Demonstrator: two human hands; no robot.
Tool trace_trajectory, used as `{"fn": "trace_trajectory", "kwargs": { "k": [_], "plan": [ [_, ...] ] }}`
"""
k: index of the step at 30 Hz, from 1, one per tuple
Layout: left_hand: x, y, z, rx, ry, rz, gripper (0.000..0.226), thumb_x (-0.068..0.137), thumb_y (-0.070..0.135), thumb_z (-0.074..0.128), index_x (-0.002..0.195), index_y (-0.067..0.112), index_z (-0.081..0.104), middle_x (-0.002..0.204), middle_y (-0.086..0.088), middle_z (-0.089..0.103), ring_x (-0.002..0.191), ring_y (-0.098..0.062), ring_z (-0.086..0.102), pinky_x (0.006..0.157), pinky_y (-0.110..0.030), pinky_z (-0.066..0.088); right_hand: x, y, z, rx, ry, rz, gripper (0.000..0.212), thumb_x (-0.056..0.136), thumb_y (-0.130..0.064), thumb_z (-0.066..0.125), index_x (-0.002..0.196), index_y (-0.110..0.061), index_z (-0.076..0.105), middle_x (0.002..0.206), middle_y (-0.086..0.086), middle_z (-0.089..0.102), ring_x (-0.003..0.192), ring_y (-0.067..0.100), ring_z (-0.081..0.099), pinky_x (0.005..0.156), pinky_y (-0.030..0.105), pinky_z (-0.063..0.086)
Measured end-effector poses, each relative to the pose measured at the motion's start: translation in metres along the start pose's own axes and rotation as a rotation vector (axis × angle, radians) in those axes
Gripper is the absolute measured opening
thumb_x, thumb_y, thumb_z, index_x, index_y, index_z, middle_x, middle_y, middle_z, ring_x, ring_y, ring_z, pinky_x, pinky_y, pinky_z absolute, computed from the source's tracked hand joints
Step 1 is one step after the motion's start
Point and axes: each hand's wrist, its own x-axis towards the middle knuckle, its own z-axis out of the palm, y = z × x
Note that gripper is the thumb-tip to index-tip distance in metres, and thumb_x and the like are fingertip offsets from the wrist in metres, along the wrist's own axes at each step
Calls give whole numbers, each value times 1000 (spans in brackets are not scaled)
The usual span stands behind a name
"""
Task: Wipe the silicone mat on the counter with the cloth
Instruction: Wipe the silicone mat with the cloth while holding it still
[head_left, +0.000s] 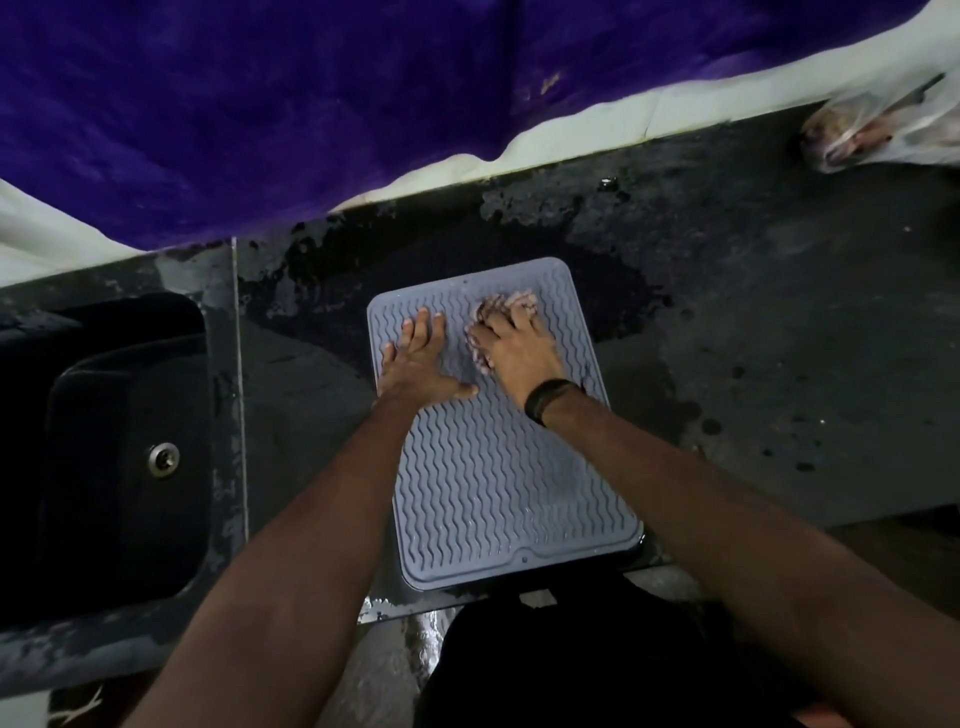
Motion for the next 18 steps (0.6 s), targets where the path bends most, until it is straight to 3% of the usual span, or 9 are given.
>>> {"fn": "trace_trajectory", "kwargs": {
  "k": [4,9,12,15,18],
  "plan": [
    [-2,1,0,-17,3,-4,129,76,63,74,158,29,-19,164,4,-30,152,-19,-25,122,-50,-10,-37,4,2,26,-34,-48,45,93,-17,46,138,-17,51,146,6,44,135,32,33,111,46,25],
    [-1,3,-1,-10,-4,-9,131,75,63,75,158,28,-20,164,3,-31,153,-20,-24,122,-50,-9,12,-5,-21,14,45,30,47,86,-27,58,132,-17,53,135,7,50,124,30,40,107,46,33],
    [0,1,0,-8,-4,-14,132,74,65,75,159,26,-18,164,4,-31,152,-19,-24,122,-49,-8,37,-18,-22,10,-19,49,50,90,-28,55,138,-17,47,143,7,42,132,32,34,111,48,28],
    [2,1,2,-4,-10,-19,132,73,65,75,159,28,-18,164,4,-32,152,-18,-25,122,-49,-8,19,-18,-10,-13,-65,36,62,85,-33,64,141,-18,43,147,5,38,137,33,28,113,49,26],
    [4,0,1,-12,-16,-26,130,75,65,74,158,30,-19,163,5,-32,152,-18,-26,122,-49,-9,-28,-4,2,81,-18,11,55,89,-19,54,143,-21,44,149,3,39,137,33,30,110,47,31]
  ]
}}
